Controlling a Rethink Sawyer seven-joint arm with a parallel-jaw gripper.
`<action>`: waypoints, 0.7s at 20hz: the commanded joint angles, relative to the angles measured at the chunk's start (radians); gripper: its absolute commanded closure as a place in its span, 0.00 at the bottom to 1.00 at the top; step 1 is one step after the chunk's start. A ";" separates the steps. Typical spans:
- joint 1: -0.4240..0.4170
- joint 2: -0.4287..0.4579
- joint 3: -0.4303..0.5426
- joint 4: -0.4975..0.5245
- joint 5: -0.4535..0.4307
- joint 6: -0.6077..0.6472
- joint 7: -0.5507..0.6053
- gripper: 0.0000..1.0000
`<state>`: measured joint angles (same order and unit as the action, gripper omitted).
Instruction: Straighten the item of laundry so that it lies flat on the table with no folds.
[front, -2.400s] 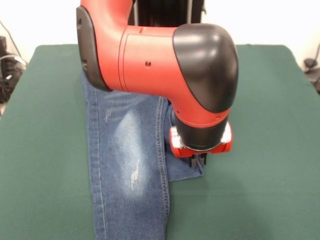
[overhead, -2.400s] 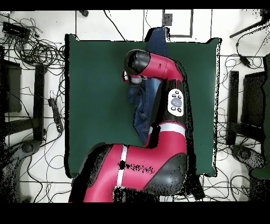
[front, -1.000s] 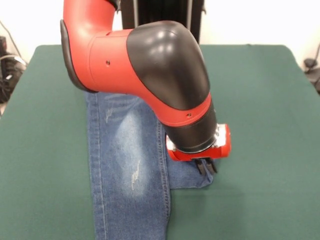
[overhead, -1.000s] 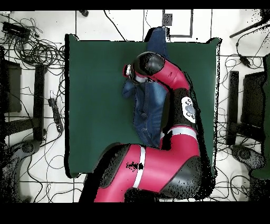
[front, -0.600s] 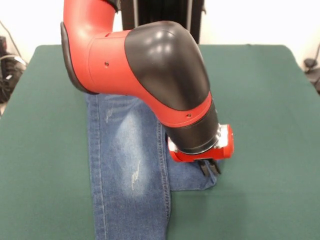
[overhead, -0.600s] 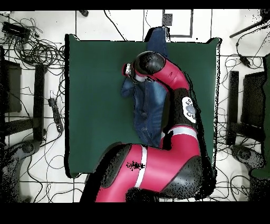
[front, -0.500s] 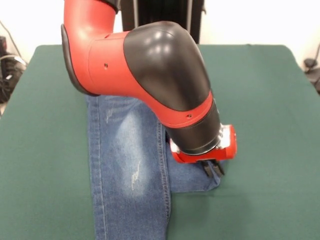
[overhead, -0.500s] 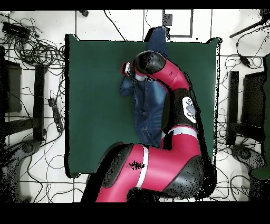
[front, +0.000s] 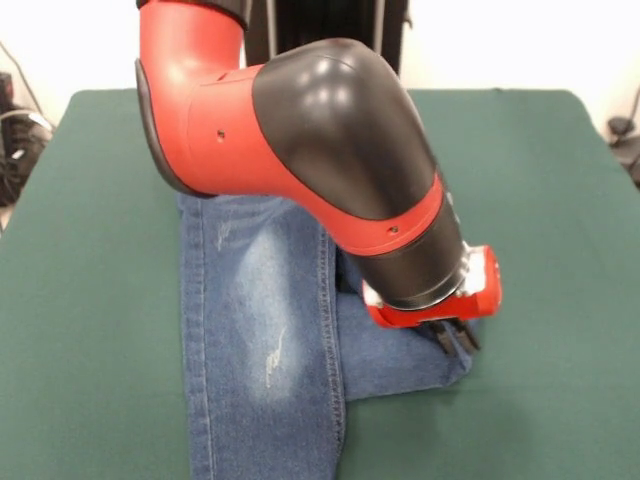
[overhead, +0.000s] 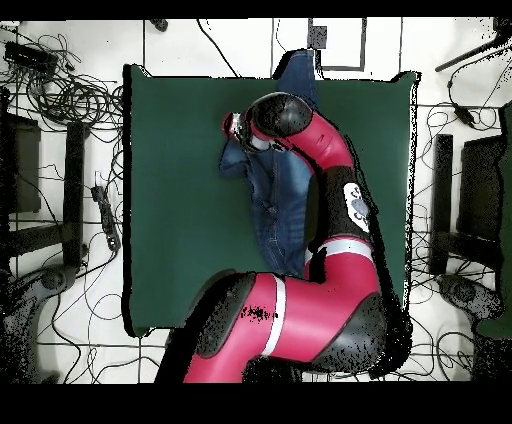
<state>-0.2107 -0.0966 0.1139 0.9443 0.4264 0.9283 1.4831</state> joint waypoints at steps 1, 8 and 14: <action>0.026 -0.033 0.195 0.163 0.083 -0.094 0.131 1.00; -0.015 -0.054 0.256 0.228 0.096 -0.150 0.079 1.00; -0.044 -0.055 0.303 0.248 0.090 -0.178 0.076 1.00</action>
<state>-0.2533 -0.1412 0.2312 1.0522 0.4474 0.8382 1.4831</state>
